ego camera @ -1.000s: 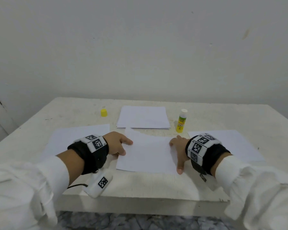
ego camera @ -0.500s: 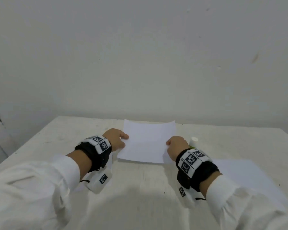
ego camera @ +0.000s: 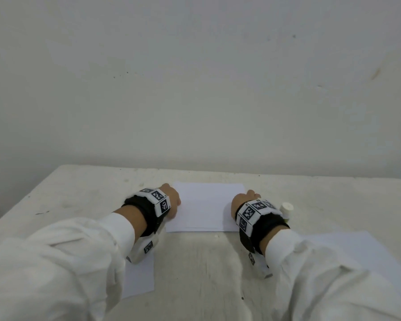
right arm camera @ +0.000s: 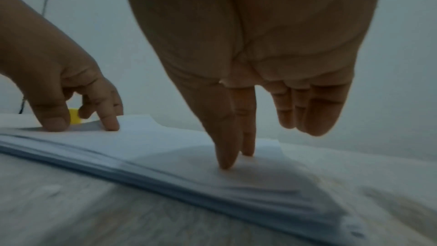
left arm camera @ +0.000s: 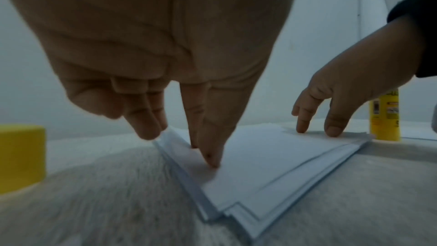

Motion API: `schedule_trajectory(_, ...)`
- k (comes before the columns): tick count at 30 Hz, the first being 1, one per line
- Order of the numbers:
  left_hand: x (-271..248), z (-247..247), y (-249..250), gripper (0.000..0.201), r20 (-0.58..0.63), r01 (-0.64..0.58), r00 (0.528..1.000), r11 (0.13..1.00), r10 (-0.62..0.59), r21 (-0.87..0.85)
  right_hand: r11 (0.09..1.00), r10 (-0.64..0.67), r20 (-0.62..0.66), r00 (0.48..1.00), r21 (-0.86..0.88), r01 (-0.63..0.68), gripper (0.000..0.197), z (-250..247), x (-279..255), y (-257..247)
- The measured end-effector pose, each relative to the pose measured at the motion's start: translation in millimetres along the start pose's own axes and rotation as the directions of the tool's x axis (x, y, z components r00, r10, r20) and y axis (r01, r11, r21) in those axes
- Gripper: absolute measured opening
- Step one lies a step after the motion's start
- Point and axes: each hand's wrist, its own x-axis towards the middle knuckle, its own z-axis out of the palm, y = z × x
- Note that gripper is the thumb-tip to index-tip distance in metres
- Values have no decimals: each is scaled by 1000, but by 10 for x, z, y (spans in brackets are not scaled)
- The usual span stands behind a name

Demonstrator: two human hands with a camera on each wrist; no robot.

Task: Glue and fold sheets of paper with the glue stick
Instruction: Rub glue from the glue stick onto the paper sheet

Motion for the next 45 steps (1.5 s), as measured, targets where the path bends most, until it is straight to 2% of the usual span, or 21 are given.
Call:
schedule_trajectory(3, -62, 50, 15, 55, -60, 62, 996, 996, -58, 63, 997, -63, -38, 997, -39, 62, 46, 10, -126, -23)
schedule_trajectory(5, -172, 52, 98, 55, -114, 56, 992, 997, -50, 48, 988, -153, -56, 987, 6, 153, 35, 12, -248, 20)
schedule_trajectory(7, -367, 17, 279, 43, -105, -24, 994, 1000, 26, 14, 960, -261, -63, 963, 91, 266, 32, 23, -426, 162)
schedule_trajectory(9, -570, -10, 528, 27, -34, -118, 992, 993, 118, 7, 926, -347, -26, 937, 148, 347, 31, 80, -636, 422)
schedule_trajectory(11, -748, 24, 810, 35, 43, -195, 980, 980, 193, 31, 918, -367, 28, 930, 174, 357, 29, 162, -833, 769)
schedule_trajectory(14, -1004, 101, 1290, 41, 114, -309, 945, 951, 306, 3, 955, -270, 55, 961, 146, 260, 32, 236, -970, 1438)
schedule_trajectory(15, -1070, 129, 1462, 41, 116, -339, 934, 941, 339, -21, 971, -211, 56, 976, 127, 203, 40, 263, -961, 1683)
schedule_trajectory(18, -1152, 223, 1975, 41, 64, -405, 910, 911, 410, -81, 999, -16, 104, 994, 30, 13, 81, 439, -861, 2334)
schedule_trajectory(21, -1138, 293, 2409, 62, 34, -416, 908, 908, 418, -44, 998, 54, 183, 982, 3, -56, 102, 685, -760, 2681)
schedule_trajectory(24, -993, 379, 2705, 72, 50, -355, 934, 935, 355, -2, 997, 49, 186, 981, 47, -59, 105, 814, -671, 2767)
schedule_trajectory(27, -909, 443, 2868, 76, 15, -306, 952, 950, 305, 69, 996, 44, 168, 985, 75, -57, 106, 851, -634, 2758)
schedule_trajectory(36, -844, 379, 3054, 64, 35, -260, 965, 957, 258, 127, 1000, -17, 108, 994, 11, 16, 85, 908, -571, 2790)
schedule_trajectory(41, -871, 359, 3095, 62, 36, -251, 968, 958, 249, 136, 998, -42, 107, 993, -33, 46, 86, 943, -530, 2778)
schedule_trajectory(45, -883, 366, 3118, 51, 43, -248, 969, 957, 245, 152, 986, -102, 81, 992, -127, 111, 61, 962, -530, 2790)
